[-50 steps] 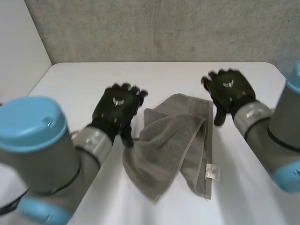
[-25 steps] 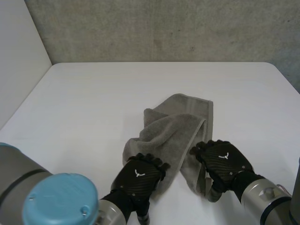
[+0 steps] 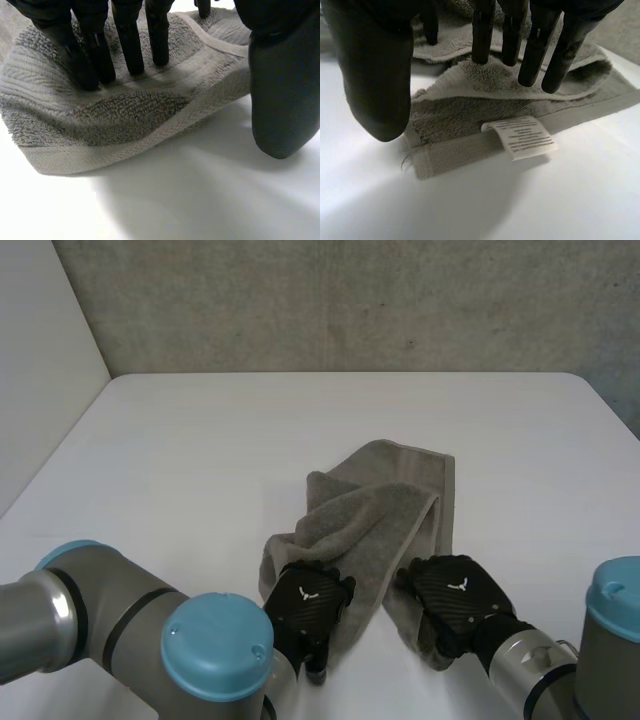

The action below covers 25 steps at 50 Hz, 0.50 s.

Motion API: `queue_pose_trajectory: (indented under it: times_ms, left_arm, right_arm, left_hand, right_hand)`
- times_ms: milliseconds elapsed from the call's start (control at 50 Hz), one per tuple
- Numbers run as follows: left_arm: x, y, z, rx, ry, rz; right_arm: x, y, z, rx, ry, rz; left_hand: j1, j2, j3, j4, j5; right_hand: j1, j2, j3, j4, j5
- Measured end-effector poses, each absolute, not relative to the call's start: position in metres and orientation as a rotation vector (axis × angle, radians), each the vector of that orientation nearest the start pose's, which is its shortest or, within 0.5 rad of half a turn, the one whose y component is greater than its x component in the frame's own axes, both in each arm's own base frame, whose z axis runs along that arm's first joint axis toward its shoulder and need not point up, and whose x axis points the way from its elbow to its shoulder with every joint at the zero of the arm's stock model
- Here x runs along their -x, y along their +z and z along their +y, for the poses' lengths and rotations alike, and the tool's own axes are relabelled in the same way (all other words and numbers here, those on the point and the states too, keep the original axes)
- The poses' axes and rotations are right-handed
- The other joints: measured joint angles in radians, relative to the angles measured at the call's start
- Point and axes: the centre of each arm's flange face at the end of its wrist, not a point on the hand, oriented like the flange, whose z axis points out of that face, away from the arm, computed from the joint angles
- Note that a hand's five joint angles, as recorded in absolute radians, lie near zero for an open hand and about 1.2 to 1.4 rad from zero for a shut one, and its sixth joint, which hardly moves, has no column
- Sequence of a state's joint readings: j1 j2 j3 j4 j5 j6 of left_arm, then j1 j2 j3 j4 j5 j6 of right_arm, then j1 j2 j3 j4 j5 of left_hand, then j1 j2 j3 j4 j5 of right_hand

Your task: Fold the towel.

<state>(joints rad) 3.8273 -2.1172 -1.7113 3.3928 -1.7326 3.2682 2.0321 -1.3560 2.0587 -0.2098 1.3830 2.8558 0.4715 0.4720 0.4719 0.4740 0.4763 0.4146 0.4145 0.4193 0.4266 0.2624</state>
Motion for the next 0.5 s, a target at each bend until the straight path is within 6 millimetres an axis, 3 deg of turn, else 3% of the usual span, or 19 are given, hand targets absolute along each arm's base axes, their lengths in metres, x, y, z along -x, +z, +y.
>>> queue_pose_trajectory:
  times_ms: [120,240,500]
  left_arm:
    - [0.340,0.109,-0.129,-1.270,-1.835,2.572]
    - [0.344,0.115,-0.137,-1.220,-1.902,2.535]
    - [0.345,0.123,-0.149,-1.174,-1.957,2.487]
  right_arm:
    - [-0.252,0.128,-0.163,1.058,-1.465,2.253]
    - [-0.257,0.129,-0.166,1.063,-1.504,2.231]
    - [-0.267,0.128,-0.170,1.075,-1.563,2.218]
  left_hand:
    - [0.206,0.197,0.201,0.202,0.161]
    - [0.491,0.489,0.488,0.490,0.478]
    - [0.818,0.808,0.814,0.809,0.797]
  right_hand:
    - [0.122,0.125,0.120,0.112,0.109]
    - [0.274,0.274,0.270,0.261,0.253]
    - [0.269,0.280,0.267,0.264,0.246]
